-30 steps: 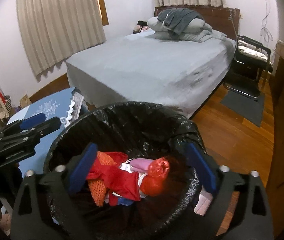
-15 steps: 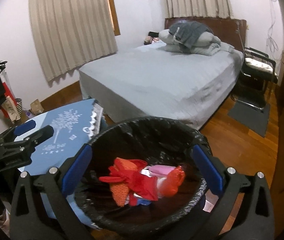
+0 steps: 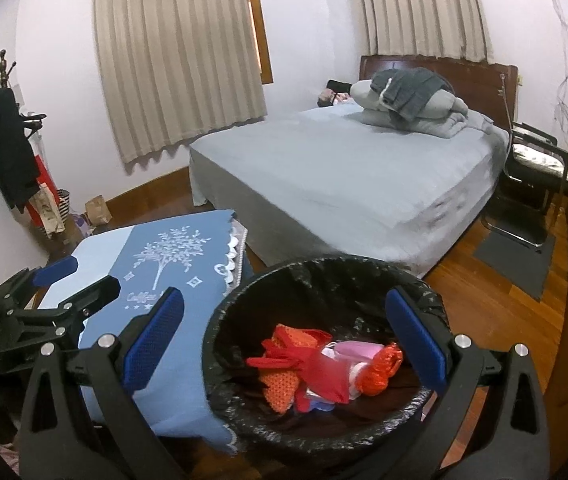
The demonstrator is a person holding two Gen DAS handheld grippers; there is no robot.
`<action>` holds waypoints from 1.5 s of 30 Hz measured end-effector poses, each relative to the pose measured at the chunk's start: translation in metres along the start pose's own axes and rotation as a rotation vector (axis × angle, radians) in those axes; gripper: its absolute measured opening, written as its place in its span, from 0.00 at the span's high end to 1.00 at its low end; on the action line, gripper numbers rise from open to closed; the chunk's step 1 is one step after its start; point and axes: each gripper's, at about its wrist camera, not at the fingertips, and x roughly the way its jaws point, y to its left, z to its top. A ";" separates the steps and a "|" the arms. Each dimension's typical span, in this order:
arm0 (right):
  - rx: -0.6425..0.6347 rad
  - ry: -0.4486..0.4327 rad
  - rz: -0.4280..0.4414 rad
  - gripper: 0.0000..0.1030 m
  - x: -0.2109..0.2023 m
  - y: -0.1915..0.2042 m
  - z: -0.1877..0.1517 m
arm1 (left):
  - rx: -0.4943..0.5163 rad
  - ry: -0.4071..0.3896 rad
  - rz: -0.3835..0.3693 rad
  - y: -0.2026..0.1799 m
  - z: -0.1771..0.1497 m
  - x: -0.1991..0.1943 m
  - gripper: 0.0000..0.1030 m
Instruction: Collect trash
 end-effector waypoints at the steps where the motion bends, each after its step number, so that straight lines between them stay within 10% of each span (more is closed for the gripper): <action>1: -0.004 -0.002 0.002 0.05 -0.001 0.002 0.000 | -0.001 -0.006 0.001 0.001 -0.001 -0.004 0.06; 45: -0.028 0.002 0.019 0.05 -0.002 0.023 -0.002 | -0.008 -0.033 0.017 0.007 0.000 -0.024 0.06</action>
